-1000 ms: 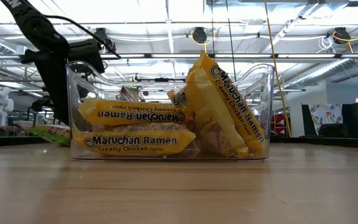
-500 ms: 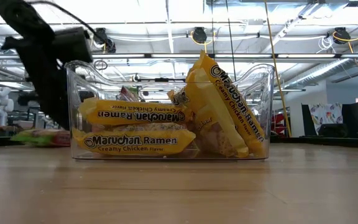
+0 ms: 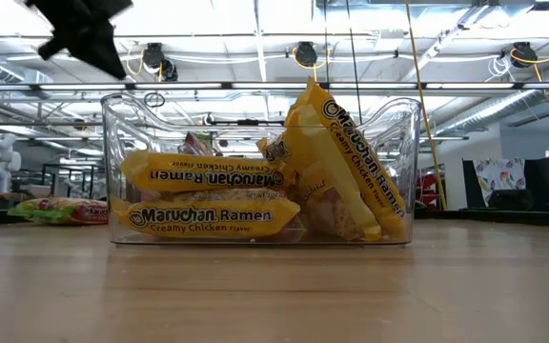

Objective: Sort Maruchan noodles
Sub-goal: Put the green noodle pack into the center transparent bin

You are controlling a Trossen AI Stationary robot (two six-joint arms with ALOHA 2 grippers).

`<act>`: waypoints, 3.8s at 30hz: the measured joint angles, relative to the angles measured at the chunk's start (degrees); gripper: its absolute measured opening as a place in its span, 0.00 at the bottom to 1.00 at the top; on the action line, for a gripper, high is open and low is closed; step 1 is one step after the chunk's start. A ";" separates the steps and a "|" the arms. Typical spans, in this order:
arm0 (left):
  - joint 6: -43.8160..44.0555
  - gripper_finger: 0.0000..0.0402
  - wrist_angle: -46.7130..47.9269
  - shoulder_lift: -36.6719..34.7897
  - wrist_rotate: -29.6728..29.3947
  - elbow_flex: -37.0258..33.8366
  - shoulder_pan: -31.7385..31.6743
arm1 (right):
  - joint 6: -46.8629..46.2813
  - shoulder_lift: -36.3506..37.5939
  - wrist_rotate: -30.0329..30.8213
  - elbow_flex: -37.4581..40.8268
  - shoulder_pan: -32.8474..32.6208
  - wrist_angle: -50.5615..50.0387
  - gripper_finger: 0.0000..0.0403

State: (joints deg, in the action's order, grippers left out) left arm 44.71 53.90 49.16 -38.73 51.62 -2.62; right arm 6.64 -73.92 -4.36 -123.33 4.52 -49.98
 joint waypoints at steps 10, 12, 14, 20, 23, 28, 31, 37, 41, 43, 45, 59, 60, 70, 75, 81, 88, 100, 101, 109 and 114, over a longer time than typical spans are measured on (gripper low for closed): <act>7.13 0.02 10.91 -4.51 0.16 6.16 14.40 | -1.32 -15.09 -8.25 0.08 4.84 7.20 0.23; 8.31 0.02 11.40 -5.11 0.16 6.16 17.36 | -2.18 -17.89 -11.24 0.00 5.81 11.13 0.23; 9.54 0.02 12.49 -5.49 0.06 6.16 20.14 | -3.01 -20.57 -13.96 0.02 6.78 14.77 0.23; 16.44 0.02 17.80 -6.34 -0.34 6.16 27.06 | -4.88 -26.80 -16.92 0.04 9.19 23.14 0.21; 19.82 0.02 20.99 -6.62 -0.43 6.16 30.12 | -5.11 -29.36 -16.98 0.04 9.85 27.38 0.19; 25.09 0.02 25.85 -7.29 -0.80 6.16 34.51 | -5.98 -33.01 -17.09 0.07 10.11 36.03 0.18; 27.01 0.02 27.06 -7.93 -0.14 6.16 36.93 | -5.99 -34.91 -16.96 0.00 10.13 37.68 0.18; 27.62 0.02 26.80 -7.57 9.06 6.19 39.18 | -5.87 -36.35 -16.92 0.11 9.98 37.19 0.18; 27.26 0.02 27.15 -5.66 13.91 6.05 39.29 | -5.54 -34.51 -16.92 0.07 10.00 37.42 0.18; 25.85 0.02 27.09 -4.78 14.35 6.03 39.31 | -4.26 -33.51 -16.93 0.04 9.89 37.51 0.18; 24.62 0.02 26.52 -3.98 14.41 6.03 39.31 | -3.35 -32.67 -16.90 0.04 9.68 37.43 0.18; 13.86 0.10 19.18 0.91 18.23 5.98 39.26 | -2.30 -28.55 -16.82 0.07 7.74 34.58 0.18; 13.84 0.12 19.14 1.46 18.74 5.98 39.26 | -2.30 -28.48 -16.81 0.07 7.52 34.71 0.18; 7.22 0.23 19.92 10.59 17.84 5.98 39.26 | 0.54 -26.82 -16.79 0.07 5.42 33.25 0.18; 7.13 0.24 19.88 16.91 13.00 5.98 39.26 | 2.39 -24.28 -16.79 0.07 5.23 30.32 0.18; 16.23 0.24 21.64 23.76 6.35 5.98 39.26 | 5.59 -20.45 -16.48 0.07 5.10 27.00 0.18; 36.58 0.24 24.57 30.56 -0.16 5.98 41.32 | 7.65 -17.50 -13.42 0.02 5.10 21.30 0.18; 75.74 0.24 30.47 38.45 -3.82 5.98 53.15 | 6.31 -15.58 -13.51 0.07 5.08 18.53 0.18; 78.57 0.24 30.98 39.62 -3.82 5.98 54.23 | 5.88 -15.48 -13.51 0.07 5.08 18.50 0.18; 83.30 0.24 27.17 48.83 -3.77 5.96 56.31 | 6.08 -14.16 -13.72 0.07 5.10 18.51 0.18; 84.88 0.24 16.91 53.22 -7.86 5.94 55.14 | 6.09 -11.28 -13.86 0.02 5.10 18.56 0.18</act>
State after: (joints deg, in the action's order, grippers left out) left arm 129.59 70.80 102.39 -46.59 57.56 52.52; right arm 12.73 -85.20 -18.22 -123.31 9.63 -31.41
